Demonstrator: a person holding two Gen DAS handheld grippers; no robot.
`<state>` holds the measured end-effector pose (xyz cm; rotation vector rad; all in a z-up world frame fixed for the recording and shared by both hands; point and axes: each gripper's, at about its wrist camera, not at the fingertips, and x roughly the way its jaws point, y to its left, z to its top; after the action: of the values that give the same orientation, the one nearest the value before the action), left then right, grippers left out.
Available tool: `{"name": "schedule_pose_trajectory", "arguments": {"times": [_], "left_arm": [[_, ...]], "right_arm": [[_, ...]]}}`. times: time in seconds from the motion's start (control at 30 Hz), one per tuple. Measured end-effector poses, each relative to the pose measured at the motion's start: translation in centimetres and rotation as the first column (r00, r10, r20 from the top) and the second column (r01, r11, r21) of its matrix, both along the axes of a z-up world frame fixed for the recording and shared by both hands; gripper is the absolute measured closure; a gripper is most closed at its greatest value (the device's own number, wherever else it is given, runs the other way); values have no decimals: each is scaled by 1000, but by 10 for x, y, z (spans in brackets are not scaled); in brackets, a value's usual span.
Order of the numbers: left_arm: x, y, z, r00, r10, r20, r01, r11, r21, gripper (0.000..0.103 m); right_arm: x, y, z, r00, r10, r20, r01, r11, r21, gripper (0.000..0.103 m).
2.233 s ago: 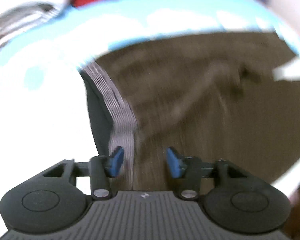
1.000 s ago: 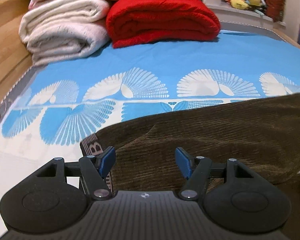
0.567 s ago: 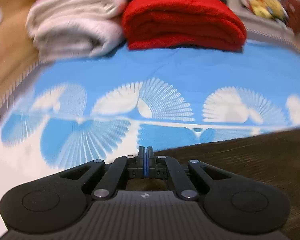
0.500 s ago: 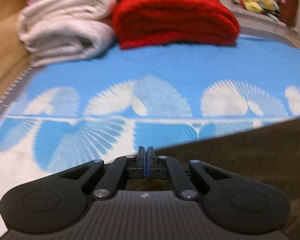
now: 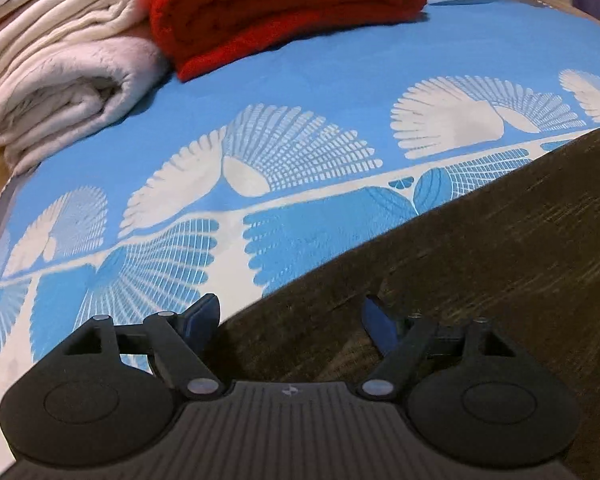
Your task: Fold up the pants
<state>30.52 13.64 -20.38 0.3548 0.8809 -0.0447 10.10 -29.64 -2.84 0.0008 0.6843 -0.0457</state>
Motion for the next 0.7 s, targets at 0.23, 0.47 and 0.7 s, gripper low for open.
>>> {"name": "schedule_pose_trajectory", "arguments": {"times": [0.23, 0.47, 0.7], "left_arm": [[7, -3, -4, 992, -113, -63, 109, 992, -64, 82], [-26, -23, 26, 982, -188, -19, 188, 981, 41, 92], [-118, -46, 98, 951, -306, 37, 305, 951, 47, 94]], "right_arm": [[-6, -12, -10, 1000, -4, -29, 2, 998, -63, 64], [-7, -35, -17, 997, -56, -61, 48, 992, -120, 65], [-14, -63, -24, 983, -146, -109, 141, 989, -50, 65]]}}
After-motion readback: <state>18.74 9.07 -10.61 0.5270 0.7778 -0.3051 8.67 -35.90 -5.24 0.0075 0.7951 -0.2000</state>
